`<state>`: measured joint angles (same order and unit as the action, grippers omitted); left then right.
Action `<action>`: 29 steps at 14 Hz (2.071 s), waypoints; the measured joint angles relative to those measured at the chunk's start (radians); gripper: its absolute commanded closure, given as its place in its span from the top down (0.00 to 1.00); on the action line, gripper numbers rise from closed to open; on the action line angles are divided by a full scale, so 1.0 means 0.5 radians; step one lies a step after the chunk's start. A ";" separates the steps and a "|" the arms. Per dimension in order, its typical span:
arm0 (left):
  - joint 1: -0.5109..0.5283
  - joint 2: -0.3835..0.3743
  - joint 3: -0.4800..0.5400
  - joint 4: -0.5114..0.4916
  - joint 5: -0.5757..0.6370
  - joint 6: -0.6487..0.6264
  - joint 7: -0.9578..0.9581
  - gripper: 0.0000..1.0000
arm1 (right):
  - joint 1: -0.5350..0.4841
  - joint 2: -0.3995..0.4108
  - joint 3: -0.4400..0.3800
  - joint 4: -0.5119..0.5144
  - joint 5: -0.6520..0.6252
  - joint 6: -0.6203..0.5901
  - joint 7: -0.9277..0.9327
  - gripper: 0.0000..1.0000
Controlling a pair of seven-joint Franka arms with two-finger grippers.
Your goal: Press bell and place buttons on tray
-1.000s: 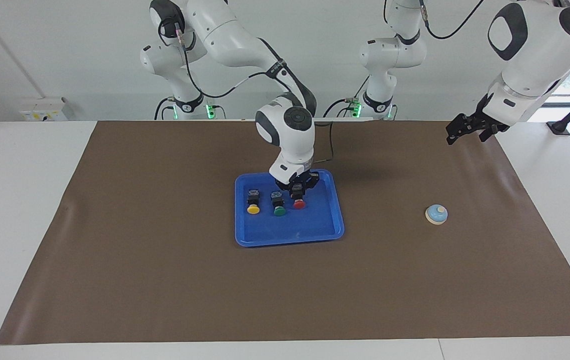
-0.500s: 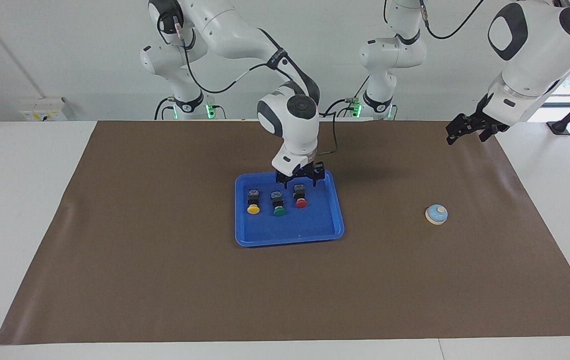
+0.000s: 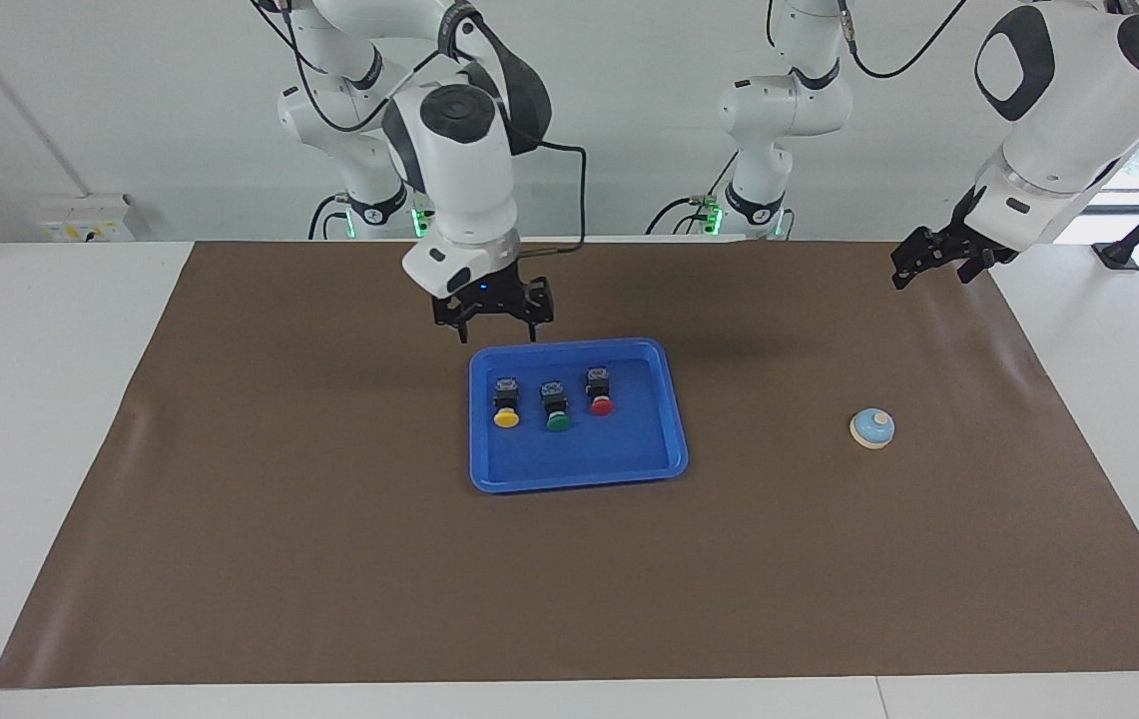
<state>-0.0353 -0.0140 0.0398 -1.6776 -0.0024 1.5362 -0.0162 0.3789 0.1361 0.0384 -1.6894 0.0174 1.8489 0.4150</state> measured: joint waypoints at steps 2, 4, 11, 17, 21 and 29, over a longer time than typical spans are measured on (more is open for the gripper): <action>0.000 0.000 0.000 0.000 0.000 0.000 0.000 1.00 | -0.141 -0.093 -0.001 -0.003 0.000 -0.133 -0.206 1.00; 0.000 0.000 0.000 0.000 0.000 0.000 0.000 1.00 | -0.272 -0.181 -0.003 -0.014 -0.001 -0.243 -0.406 1.00; 0.000 0.000 0.000 0.000 0.000 0.000 0.000 1.00 | -0.684 -0.335 -0.007 -0.058 -0.001 -0.409 -0.920 1.00; 0.000 0.000 0.000 0.000 0.000 0.000 0.000 1.00 | -0.803 -0.335 -0.007 -0.068 -0.003 -0.409 -0.926 1.00; 0.000 0.000 0.000 0.000 0.000 -0.004 0.000 1.00 | -0.872 -0.335 -0.007 -0.071 -0.029 -0.411 -0.926 1.00; 0.002 -0.003 0.009 -0.001 0.000 0.025 -0.061 0.00 | -0.875 -0.347 -0.004 -0.067 -0.036 -0.537 -0.926 1.00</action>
<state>-0.0342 -0.0156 0.0442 -1.6783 -0.0024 1.5486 -0.0467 -0.0585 -0.0373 0.0362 -1.7228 -0.0006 1.5806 -0.0480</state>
